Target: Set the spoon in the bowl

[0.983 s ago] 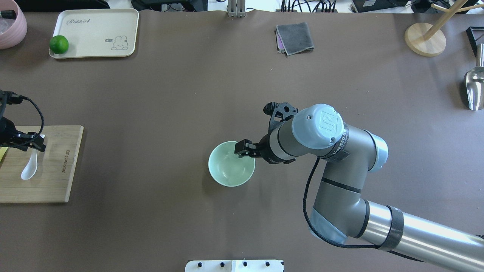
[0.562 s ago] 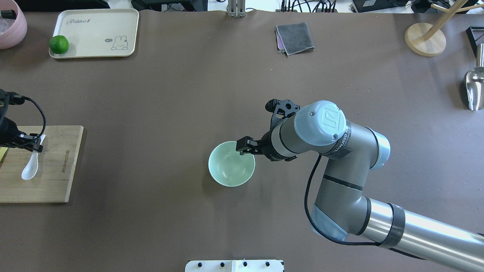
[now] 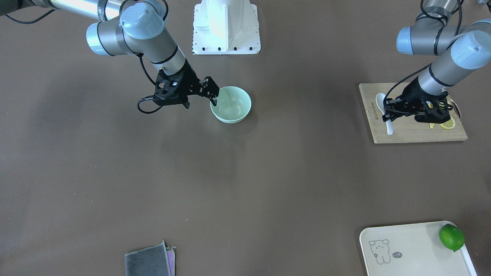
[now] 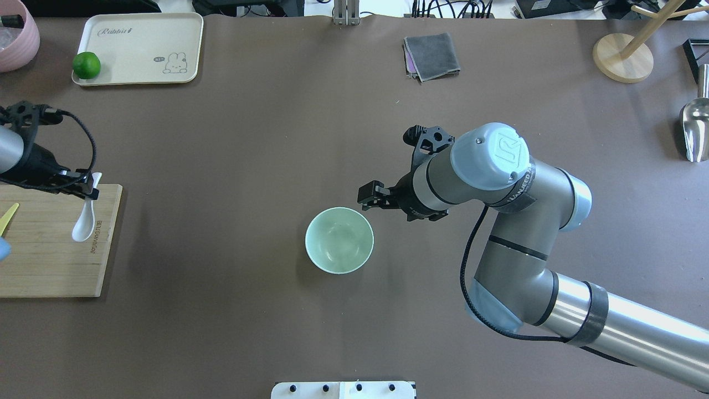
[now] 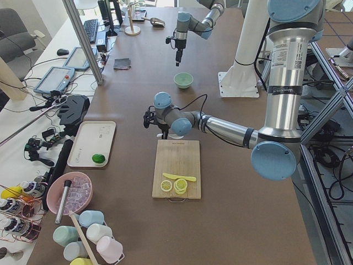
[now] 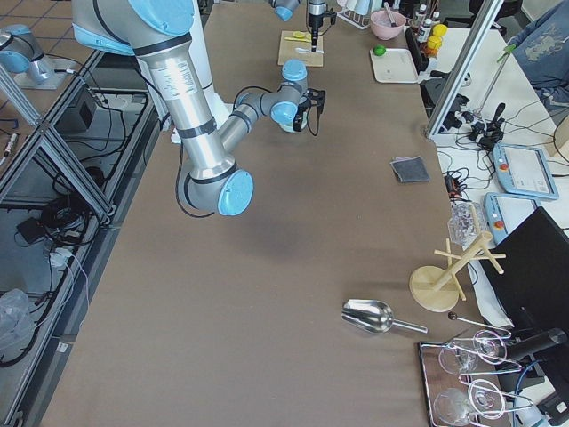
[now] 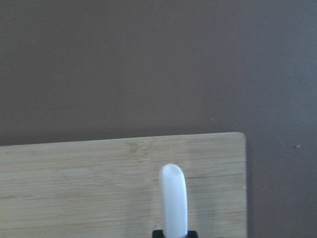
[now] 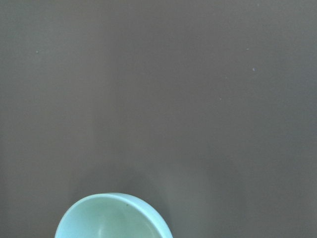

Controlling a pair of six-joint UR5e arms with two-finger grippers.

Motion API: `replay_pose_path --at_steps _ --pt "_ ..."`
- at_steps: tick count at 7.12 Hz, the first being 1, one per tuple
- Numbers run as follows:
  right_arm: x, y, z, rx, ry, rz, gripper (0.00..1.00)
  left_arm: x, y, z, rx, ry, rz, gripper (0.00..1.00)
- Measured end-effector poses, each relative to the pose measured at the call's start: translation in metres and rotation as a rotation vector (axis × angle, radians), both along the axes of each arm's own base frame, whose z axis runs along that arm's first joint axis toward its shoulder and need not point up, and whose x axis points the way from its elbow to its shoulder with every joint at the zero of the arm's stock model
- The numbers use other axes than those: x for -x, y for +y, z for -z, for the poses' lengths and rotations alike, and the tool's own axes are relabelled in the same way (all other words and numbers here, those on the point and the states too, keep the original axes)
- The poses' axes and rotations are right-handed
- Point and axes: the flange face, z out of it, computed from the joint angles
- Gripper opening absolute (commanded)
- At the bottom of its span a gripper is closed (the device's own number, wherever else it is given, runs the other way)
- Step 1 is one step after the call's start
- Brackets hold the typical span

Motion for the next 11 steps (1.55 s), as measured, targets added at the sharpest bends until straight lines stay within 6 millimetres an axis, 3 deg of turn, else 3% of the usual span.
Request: replay_pose_path --at_steps 1,2,3,4,5,6,7,9,10,11 --pt "-0.025 -0.015 -0.014 0.014 0.006 -0.003 1.0 -0.047 -0.015 0.08 0.05 0.054 0.014 0.0" --pt "-0.05 -0.031 -0.031 0.005 0.021 0.0 1.0 -0.103 -0.012 0.15 0.098 0.079 0.022 0.0" --pt "-0.074 -0.046 -0.05 -0.02 0.044 0.009 1.0 -0.161 0.004 0.203 0.123 0.088 0.045 0.0" --pt "-0.096 -0.059 -0.066 -0.045 0.065 0.01 1.0 -0.219 0.017 0.249 0.141 0.097 0.059 0.07" --pt "-0.124 -0.073 -0.077 -0.048 0.069 0.004 1.0 -0.259 0.016 0.286 0.163 0.106 0.074 0.97" --pt "-0.156 -0.085 -0.083 -0.033 0.054 -0.005 1.0 -0.279 0.016 0.305 0.172 0.107 0.088 0.98" --pt "-0.177 -0.09 -0.084 -0.026 0.04 -0.011 1.0 -0.288 0.016 0.309 0.161 0.105 0.098 0.98" --pt "-0.191 -0.09 -0.083 -0.028 0.03 -0.017 1.0 -0.286 0.02 0.298 0.138 0.107 0.101 0.98" --pt "-0.197 -0.092 -0.082 -0.03 0.028 -0.026 1.0 -0.267 0.02 0.283 0.119 0.106 0.091 0.98" --pt "-0.207 -0.094 -0.085 -0.03 0.03 -0.038 1.0 -0.229 0.013 0.251 0.086 0.094 0.069 0.98"
